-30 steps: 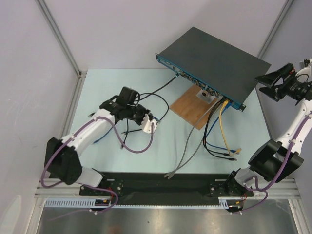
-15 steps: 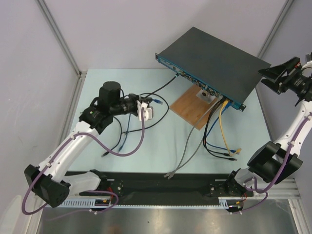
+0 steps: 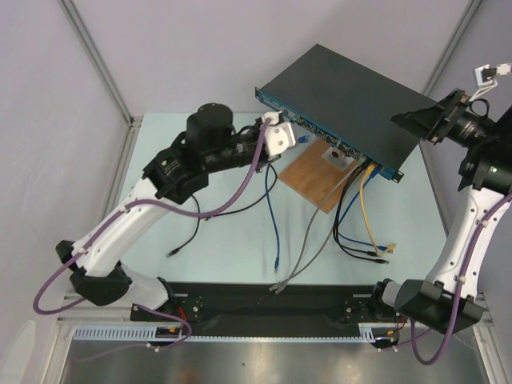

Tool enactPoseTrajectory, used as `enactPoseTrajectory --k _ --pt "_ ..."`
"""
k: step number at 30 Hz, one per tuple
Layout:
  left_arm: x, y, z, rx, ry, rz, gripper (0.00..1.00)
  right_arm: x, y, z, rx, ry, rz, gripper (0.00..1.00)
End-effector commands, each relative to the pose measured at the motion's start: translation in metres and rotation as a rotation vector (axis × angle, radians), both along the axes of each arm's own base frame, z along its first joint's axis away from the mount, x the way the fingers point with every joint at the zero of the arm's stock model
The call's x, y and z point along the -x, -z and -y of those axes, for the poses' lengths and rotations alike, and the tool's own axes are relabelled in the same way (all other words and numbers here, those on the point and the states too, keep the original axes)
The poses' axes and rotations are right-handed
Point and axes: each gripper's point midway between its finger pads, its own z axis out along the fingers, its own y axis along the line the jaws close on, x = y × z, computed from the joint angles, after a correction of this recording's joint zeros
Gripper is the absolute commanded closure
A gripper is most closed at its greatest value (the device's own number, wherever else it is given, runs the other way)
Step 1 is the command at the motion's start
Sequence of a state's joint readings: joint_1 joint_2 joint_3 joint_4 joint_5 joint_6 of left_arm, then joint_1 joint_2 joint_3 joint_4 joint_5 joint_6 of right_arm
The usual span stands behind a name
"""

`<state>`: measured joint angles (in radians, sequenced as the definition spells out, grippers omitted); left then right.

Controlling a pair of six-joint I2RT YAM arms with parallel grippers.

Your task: Insert the plug into the switch port

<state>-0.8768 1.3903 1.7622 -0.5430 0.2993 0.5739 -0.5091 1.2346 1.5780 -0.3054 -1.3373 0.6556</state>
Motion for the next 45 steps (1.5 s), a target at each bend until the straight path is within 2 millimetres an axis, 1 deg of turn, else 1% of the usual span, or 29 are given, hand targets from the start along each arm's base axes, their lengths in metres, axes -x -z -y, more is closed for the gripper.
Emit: enactPoseTrajectory --k 1,2,3,4,6,7,9,10,12,13,14,18,23,26,27,30,32,33,35,36,38,39,40,41,42,43,44,45 --pt "-0.011 0.029 0.002 -0.078 -0.172 -0.227 1.00 0.025 -0.016 -0.038 0.017 -0.086 0.064 0.23" --pt "-0.008 0.031 0.007 -0.079 -0.177 -0.243 1.00 0.027 -0.014 -0.044 0.007 -0.096 0.047 0.24" --pt "-0.013 0.033 0.007 -0.090 -0.216 -0.237 1.00 0.034 -0.015 -0.058 0.006 -0.136 0.047 0.25" --pt "-0.009 0.036 0.016 -0.106 -0.214 -0.227 1.00 0.031 -0.012 -0.061 0.000 -0.125 0.038 0.25" --pt "-0.010 0.041 0.022 -0.127 -0.240 -0.209 1.00 0.033 -0.005 -0.071 0.005 -0.140 0.025 0.25" --pt "-0.009 0.043 0.028 -0.140 -0.251 -0.201 1.00 0.036 -0.002 -0.080 0.003 -0.153 0.012 0.25" --pt "-0.008 0.046 0.034 -0.150 -0.260 -0.206 1.00 0.035 0.008 -0.087 0.012 -0.156 0.001 0.26" --pt "-0.006 0.048 0.039 -0.156 -0.264 -0.213 1.00 0.038 0.013 -0.095 0.011 -0.176 -0.026 0.27" --pt "-0.005 0.048 0.044 -0.156 -0.267 -0.217 1.00 0.033 0.022 -0.097 0.038 -0.150 -0.034 0.30" --pt "-0.003 0.044 0.046 -0.148 -0.270 -0.219 1.00 0.032 0.026 -0.099 0.047 -0.148 -0.041 0.31" --pt "-0.001 0.046 0.050 -0.149 -0.267 -0.223 1.00 0.032 0.033 -0.102 0.051 -0.150 -0.073 0.32" --pt "0.003 0.044 0.056 -0.134 -0.255 -0.231 1.00 0.033 0.052 -0.108 0.082 -0.161 -0.107 0.34" --pt "0.005 0.040 0.062 -0.117 -0.239 -0.230 1.00 0.039 0.063 -0.112 0.100 -0.184 -0.116 0.36" --pt "0.006 0.040 0.064 -0.120 -0.234 -0.235 1.00 0.041 0.063 -0.115 0.100 -0.200 -0.115 0.36" --pt "0.006 0.039 0.064 -0.118 -0.233 -0.237 1.00 0.042 0.063 -0.116 0.101 -0.201 -0.112 0.40" --pt "0.006 0.039 0.065 -0.118 -0.230 -0.237 1.00 0.040 0.063 -0.117 0.096 -0.202 -0.115 0.46" --pt "0.006 0.039 0.067 -0.113 -0.230 -0.237 1.00 0.039 0.063 -0.118 0.091 -0.209 -0.117 0.49" --pt "0.006 0.038 0.067 -0.112 -0.229 -0.238 1.00 0.039 0.065 -0.119 0.084 -0.208 -0.127 0.52" --pt "0.007 0.037 0.068 -0.110 -0.221 -0.238 1.00 0.038 0.065 -0.120 0.072 -0.220 -0.127 0.64" --pt "0.008 0.038 0.070 -0.108 -0.218 -0.239 0.99 0.038 0.067 -0.121 0.060 -0.222 -0.145 0.80" --pt "0.009 0.036 0.070 -0.098 -0.213 -0.242 1.00 0.037 0.067 -0.122 0.050 -0.231 -0.145 0.95" --pt "0.008 0.035 0.071 -0.089 -0.213 -0.242 1.00 0.039 0.066 -0.123 0.035 -0.250 -0.152 1.00" --pt "0.008 0.034 0.072 -0.080 -0.214 -0.241 1.00 0.040 0.065 -0.124 0.027 -0.259 -0.153 1.00" --pt "0.010 0.029 0.070 -0.063 -0.207 -0.237 0.99 0.042 0.063 -0.125 0.014 -0.273 -0.156 1.00" --pt "0.008 0.022 0.072 -0.023 -0.203 -0.224 0.96 0.044 0.065 -0.127 0.000 -0.296 -0.166 1.00" --pt "0.008 0.033 0.072 -0.029 -0.205 -0.239 0.90 0.045 0.060 -0.129 -0.022 -0.309 -0.166 1.00" --pt "0.010 0.032 0.072 -0.009 -0.186 -0.245 0.77 0.045 0.058 -0.129 -0.031 -0.318 -0.165 1.00" --pt "0.016 0.005 0.066 0.090 -0.157 -0.231 0.70 0.048 0.056 -0.131 -0.040 -0.344 -0.163 1.00"
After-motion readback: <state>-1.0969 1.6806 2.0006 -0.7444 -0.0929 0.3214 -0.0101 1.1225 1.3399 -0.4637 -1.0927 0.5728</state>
